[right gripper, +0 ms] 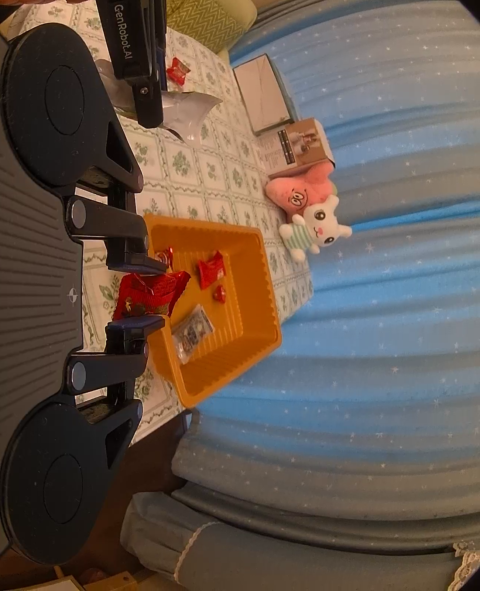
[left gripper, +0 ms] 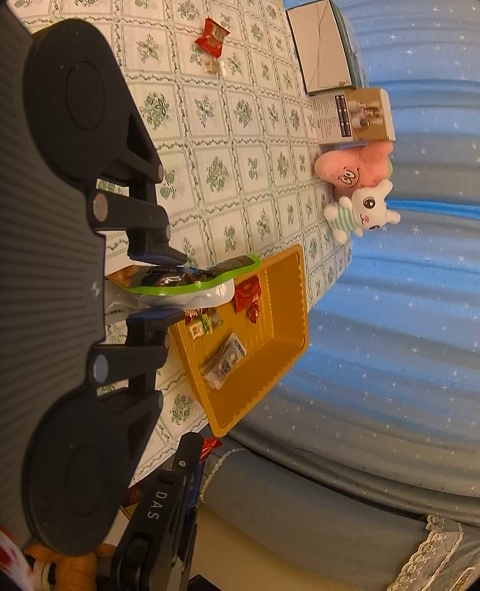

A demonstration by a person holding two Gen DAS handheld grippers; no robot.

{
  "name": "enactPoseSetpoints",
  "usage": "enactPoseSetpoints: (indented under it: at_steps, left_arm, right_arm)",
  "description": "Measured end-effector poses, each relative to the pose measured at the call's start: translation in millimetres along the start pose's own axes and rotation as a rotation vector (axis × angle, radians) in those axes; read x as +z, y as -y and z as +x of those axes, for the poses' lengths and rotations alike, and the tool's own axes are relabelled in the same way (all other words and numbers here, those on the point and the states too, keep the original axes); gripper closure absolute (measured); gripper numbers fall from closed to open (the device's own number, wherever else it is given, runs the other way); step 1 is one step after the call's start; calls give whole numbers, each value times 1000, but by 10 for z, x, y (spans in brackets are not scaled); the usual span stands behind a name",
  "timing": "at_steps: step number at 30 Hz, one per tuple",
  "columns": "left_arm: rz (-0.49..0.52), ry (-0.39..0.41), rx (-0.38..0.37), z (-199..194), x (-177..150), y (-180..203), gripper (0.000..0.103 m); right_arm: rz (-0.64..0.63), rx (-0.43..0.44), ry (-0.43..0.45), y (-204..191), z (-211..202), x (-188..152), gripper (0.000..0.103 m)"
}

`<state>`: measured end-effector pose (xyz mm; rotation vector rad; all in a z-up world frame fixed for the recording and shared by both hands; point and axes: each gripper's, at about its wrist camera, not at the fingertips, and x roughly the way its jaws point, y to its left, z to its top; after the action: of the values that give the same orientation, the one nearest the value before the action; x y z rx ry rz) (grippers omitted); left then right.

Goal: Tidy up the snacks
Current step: 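Lower the red candy and green-edged packet into the tray and open both grippers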

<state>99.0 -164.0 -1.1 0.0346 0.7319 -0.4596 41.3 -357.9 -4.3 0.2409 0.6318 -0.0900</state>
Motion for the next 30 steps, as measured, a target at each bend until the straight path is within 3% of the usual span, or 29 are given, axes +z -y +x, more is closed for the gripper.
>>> enactPoseSetpoints:
  at_steps: [19, 30]
  left_arm:
    - [53, -18, -74, 361, 230, 368, 81]
    - [84, -29, -92, 733, 463, 456, 81]
  right_arm:
    - [13, -54, -2, 333, 87, 128, 79]
    - [-21, -59, -1, 417, 366, 333, 79]
